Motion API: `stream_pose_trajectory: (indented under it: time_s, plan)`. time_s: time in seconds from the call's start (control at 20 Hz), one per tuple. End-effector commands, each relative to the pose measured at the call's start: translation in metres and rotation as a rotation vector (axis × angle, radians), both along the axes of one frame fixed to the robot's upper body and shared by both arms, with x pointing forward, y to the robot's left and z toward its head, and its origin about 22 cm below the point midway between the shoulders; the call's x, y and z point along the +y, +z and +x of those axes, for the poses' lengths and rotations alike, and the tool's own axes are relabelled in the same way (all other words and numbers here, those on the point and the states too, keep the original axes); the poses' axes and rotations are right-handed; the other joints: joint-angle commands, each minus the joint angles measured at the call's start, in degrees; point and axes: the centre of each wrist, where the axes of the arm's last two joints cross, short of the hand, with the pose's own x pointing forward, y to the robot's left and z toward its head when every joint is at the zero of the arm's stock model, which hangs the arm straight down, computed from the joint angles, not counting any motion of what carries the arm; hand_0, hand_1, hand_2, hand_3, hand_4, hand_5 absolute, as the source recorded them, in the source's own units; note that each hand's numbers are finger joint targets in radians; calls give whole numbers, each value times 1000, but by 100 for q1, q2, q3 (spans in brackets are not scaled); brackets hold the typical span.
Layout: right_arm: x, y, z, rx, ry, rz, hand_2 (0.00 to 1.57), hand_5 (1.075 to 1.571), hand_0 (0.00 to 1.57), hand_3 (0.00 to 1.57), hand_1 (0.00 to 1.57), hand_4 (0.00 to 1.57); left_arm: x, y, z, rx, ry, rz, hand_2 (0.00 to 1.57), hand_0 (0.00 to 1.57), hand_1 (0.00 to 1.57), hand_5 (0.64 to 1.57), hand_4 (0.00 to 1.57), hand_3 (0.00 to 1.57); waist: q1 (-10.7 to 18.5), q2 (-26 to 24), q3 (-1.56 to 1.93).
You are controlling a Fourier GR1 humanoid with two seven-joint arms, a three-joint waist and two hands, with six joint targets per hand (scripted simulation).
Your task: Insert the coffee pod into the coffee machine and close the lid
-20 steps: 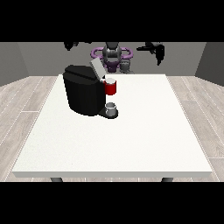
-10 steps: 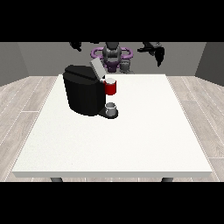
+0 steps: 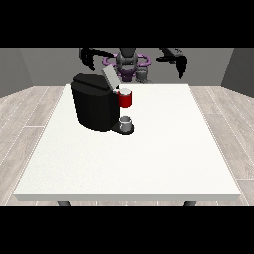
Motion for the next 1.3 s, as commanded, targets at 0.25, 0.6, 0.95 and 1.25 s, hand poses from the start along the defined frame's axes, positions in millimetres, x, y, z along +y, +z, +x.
stream_pose_trajectory:
  time_s: [0.25, 0.6, 0.95, 1.25]
  plan:
    - [10, -4, 21, 4, 23, -10, 0, 1571, 0, 0, 0, 0, 13, 23, -7, -61, 42, 15, 0, 0, 0, 1571, 0, 0, -161, 364, 0]
    - [17, 5, 39, -16, 36, -56, 0, 1571, 0, 0, 0, 0, 12, 23, -17, -73, 39, 15, 0, 0, 0, 1571, 0, 0, 1, 475, 0]
    - [36, 21, 54, -38, 63, -65, 0, 1571, 0, 0, 0, 40, 22, 33, -6, -75, 66, 42, 0, 0, 0, 1571, 0, 0, -110, 668, 0]
    - [34, 15, 54, -20, 119, -79, 0, 1571, 0, 0, 0, 0, 32, 19, -15, -79, 72, 35, 0, 0, 0, 1571, 0, 0, -124, 635, 0]
